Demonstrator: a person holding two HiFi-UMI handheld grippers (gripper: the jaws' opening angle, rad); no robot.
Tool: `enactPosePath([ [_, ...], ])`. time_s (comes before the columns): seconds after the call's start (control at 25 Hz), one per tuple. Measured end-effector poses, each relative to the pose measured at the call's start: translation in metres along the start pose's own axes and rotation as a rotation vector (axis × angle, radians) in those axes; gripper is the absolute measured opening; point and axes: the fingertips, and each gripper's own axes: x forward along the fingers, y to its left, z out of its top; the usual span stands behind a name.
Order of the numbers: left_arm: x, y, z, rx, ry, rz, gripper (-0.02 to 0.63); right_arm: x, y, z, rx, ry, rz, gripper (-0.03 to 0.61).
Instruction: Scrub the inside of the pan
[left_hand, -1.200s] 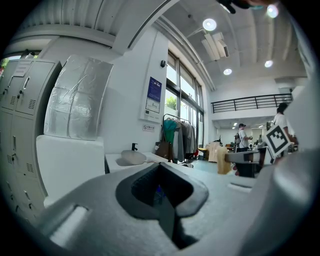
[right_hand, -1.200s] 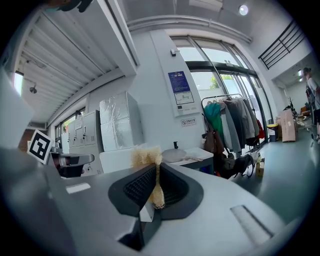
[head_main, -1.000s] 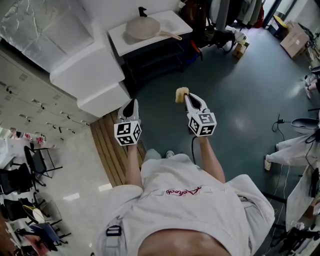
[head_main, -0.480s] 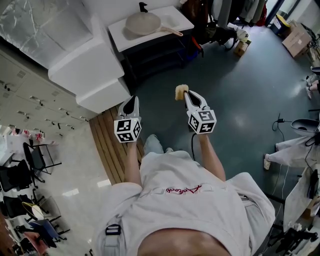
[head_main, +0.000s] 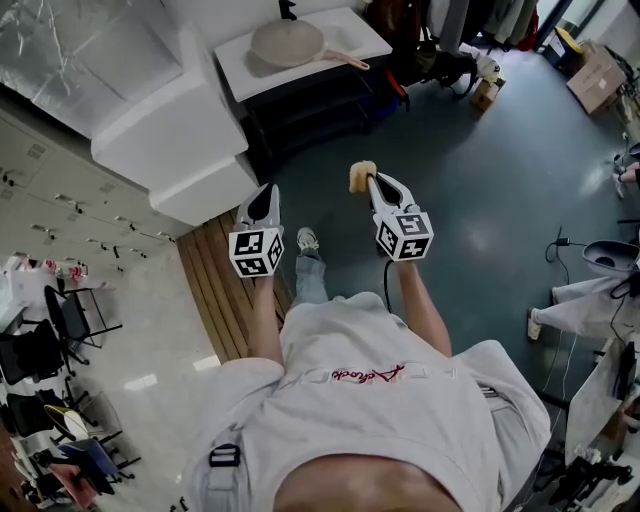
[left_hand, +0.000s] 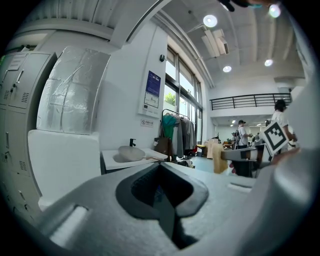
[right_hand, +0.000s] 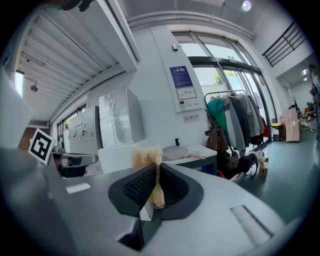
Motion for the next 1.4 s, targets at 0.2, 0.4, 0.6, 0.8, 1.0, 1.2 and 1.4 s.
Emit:
enactPosePath([
  [0.2,0.024,0.014,0.001,-0.012,0.001,0.0,-0.002,0.025,-0.007,0.001,-0.005,0.011,-0.001,0.029],
  [0.4,0.058,0.027,0.002,-0.021,0.01,-0.012,-0.002,0.055,-0.018,0.004,-0.011,0.026,0.0,0.029],
  [0.6,0.097,0.044,0.006,-0.036,0.015,-0.021,-0.002,0.089,-0.031,0.011,-0.015,0.038,-0.003,0.029],
  [0.8,0.138,0.062,0.017,-0.045,0.016,-0.038,-0.001,0.13,-0.042,0.024,-0.021,0.047,-0.007,0.029],
  [1.0,0.18,0.088,0.034,-0.044,0.02,-0.05,-0.002,0.178,-0.049,0.044,-0.027,0.047,-0.005,0.029],
  [1.2,0.217,0.121,0.052,-0.038,0.014,-0.052,-0.002,0.227,-0.055,0.059,-0.028,0.051,-0.008,0.029],
  [1.4,0.249,0.155,0.065,-0.049,0.011,-0.048,-0.002,0.276,-0.054,0.071,-0.039,0.063,-0.002,0.029],
])
